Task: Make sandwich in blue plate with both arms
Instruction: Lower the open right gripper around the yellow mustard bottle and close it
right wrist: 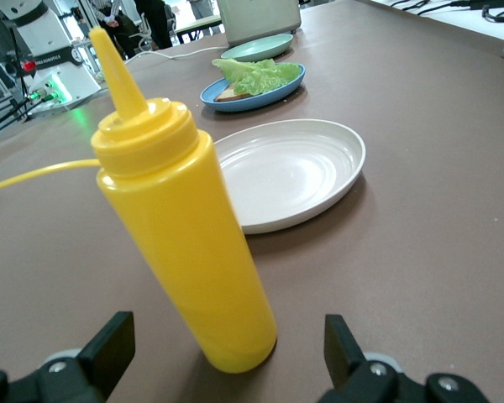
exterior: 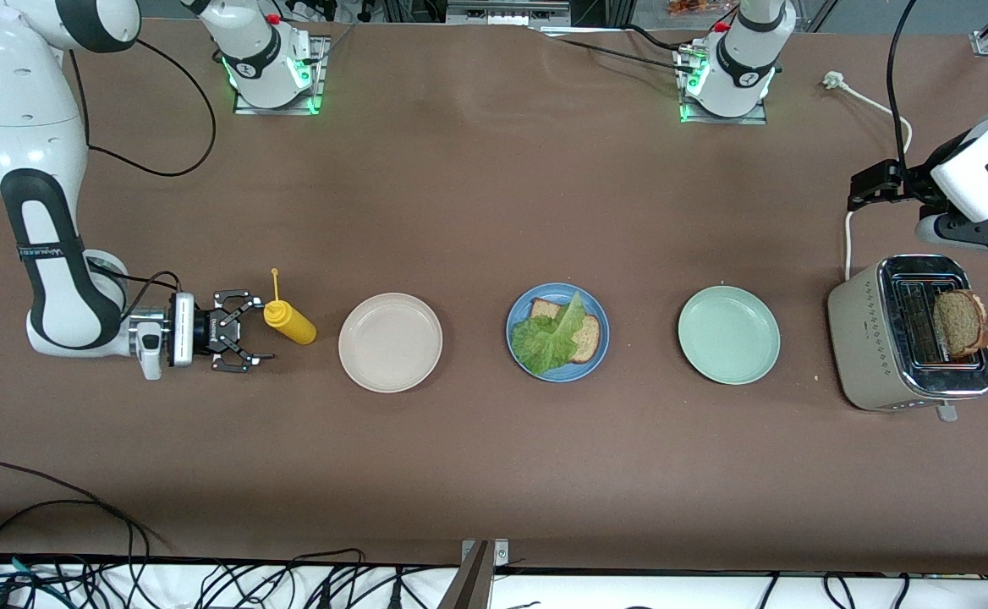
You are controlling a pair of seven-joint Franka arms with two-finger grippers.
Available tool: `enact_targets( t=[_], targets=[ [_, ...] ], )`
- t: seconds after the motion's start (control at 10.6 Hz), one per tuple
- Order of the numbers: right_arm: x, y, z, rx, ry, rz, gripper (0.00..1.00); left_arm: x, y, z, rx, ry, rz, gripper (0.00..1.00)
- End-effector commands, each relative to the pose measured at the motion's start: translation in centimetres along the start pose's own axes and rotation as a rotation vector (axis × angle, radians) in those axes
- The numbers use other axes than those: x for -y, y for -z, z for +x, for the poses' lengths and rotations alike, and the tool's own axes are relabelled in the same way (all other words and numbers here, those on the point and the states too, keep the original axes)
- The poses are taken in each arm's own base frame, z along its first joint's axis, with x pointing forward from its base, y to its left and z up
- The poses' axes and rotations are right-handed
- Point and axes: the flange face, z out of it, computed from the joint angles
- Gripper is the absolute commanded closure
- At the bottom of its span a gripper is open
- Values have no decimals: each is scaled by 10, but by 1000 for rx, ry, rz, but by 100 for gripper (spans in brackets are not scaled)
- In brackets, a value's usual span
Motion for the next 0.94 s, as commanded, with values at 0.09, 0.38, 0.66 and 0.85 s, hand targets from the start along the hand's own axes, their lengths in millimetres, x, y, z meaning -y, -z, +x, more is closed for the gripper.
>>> enact_targets(
  t=[0.09,0.38,0.66,0.85],
  targets=[
    [-8,-6,-12,4,107,-29,0,-2,7,-1,4,3,4,0],
    [-8,-16,-25,-41,163,-34,0,-2,6,-1,6,3,4,0],
    [-4,-25,-16,-123,153,-5,0,-1,7,-1,4,5,4,0],
    [-4,-36,-11,-129,157,1,0,-2,6,-1,6,3,4,0]
  ],
)
